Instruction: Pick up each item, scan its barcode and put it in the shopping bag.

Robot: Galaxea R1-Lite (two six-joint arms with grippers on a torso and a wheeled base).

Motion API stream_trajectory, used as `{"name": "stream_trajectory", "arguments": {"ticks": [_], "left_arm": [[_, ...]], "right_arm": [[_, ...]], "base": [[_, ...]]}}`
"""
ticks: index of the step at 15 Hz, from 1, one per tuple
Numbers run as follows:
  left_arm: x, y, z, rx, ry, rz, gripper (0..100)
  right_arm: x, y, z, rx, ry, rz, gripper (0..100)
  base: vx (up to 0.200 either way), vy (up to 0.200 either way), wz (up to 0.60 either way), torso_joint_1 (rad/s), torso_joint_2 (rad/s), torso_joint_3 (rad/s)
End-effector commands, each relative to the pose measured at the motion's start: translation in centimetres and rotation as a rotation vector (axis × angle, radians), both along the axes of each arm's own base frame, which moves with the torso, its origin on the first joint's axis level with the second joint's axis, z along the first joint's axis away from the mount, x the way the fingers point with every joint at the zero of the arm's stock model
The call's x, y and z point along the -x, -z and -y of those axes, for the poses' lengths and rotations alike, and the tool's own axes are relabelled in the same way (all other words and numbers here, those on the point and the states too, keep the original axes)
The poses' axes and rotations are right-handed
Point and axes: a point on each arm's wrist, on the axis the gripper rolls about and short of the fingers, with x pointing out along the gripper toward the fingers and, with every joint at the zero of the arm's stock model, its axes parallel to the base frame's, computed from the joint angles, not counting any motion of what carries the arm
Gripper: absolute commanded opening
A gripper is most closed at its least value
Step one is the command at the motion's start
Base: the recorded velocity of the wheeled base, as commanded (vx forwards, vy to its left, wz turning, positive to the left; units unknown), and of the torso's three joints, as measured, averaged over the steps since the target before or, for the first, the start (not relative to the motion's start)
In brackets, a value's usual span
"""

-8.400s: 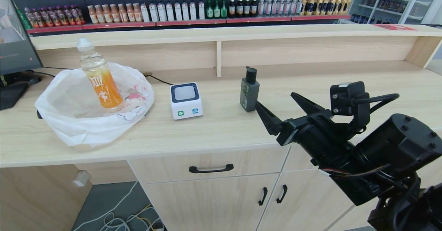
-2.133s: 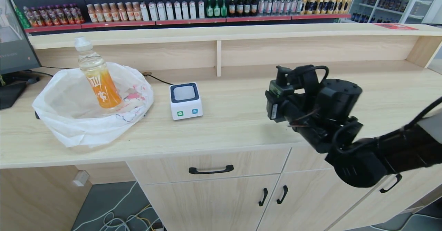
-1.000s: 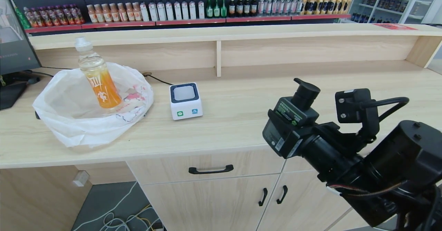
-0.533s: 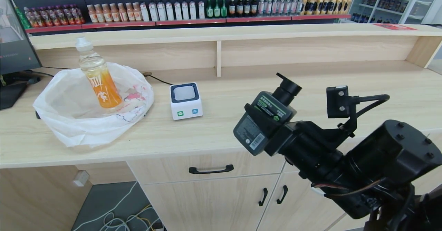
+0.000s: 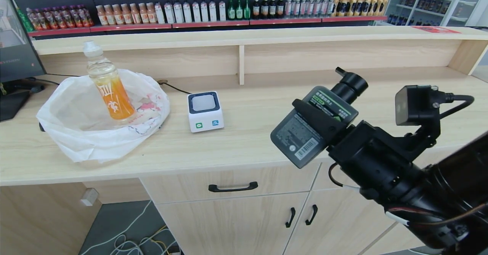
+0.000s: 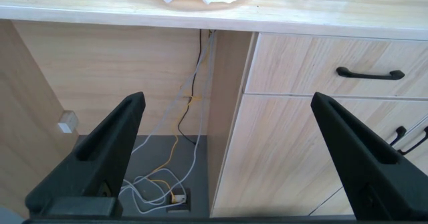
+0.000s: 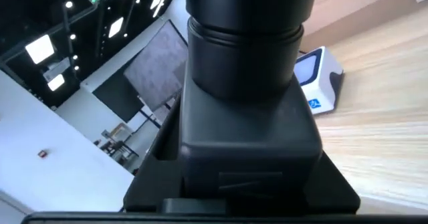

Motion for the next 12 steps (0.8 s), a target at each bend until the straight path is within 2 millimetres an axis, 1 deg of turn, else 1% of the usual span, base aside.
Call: {"name": "stream_trajectory", "arguments": {"ticks": [1,3,4,6,9,11,12], "left_arm": [[0.0,0.0,0.0,0.000,-0.001,0.000,100],[0.0,0.0,0.0,0.000,-0.001,0.000,100],[0.0,0.0,0.0,0.000,-0.001,0.000,100],[0.0,0.0,0.0,0.001,-0.001,0.000,100],[0.0,0.0,0.0,0.000,-0.001,0.000,100],[0.0,0.0,0.0,0.001,-0.001,0.000,100],[0.0,0.0,0.0,0.000,-0.001,0.000,100]], "right_arm": [[1.3,0.2,1.4,-0.025,-0.014,-0.041,0],[2.2,0.0,2.3,-0.108,-0.057,-0.108,0],[2.2,0.0,2.3,-0.116,-0.063,-0.116,0],[2.5,0.8,1.6,-0.083,-0.090,-0.133,0],[2.9,1.2,1.8,-0.063,-0.125,-0.144,0],[3.1,0.8,2.0,-0.069,-0.148,-0.128,0],[3.5,0.6,2.3,-0.065,-0.191,-0.115,0]], "base": [[0.000,0.000,0.00,0.000,0.00,0.000],[0.000,0.000,0.00,0.000,0.00,0.000],[0.000,0.000,0.00,0.000,0.00,0.000],[0.000,0.000,0.00,0.000,0.00,0.000],[0.000,0.000,0.00,0.000,0.00,0.000],[0.000,0.000,0.00,0.000,0.00,0.000],[0.000,0.000,0.00,0.000,0.00,0.000]]}}
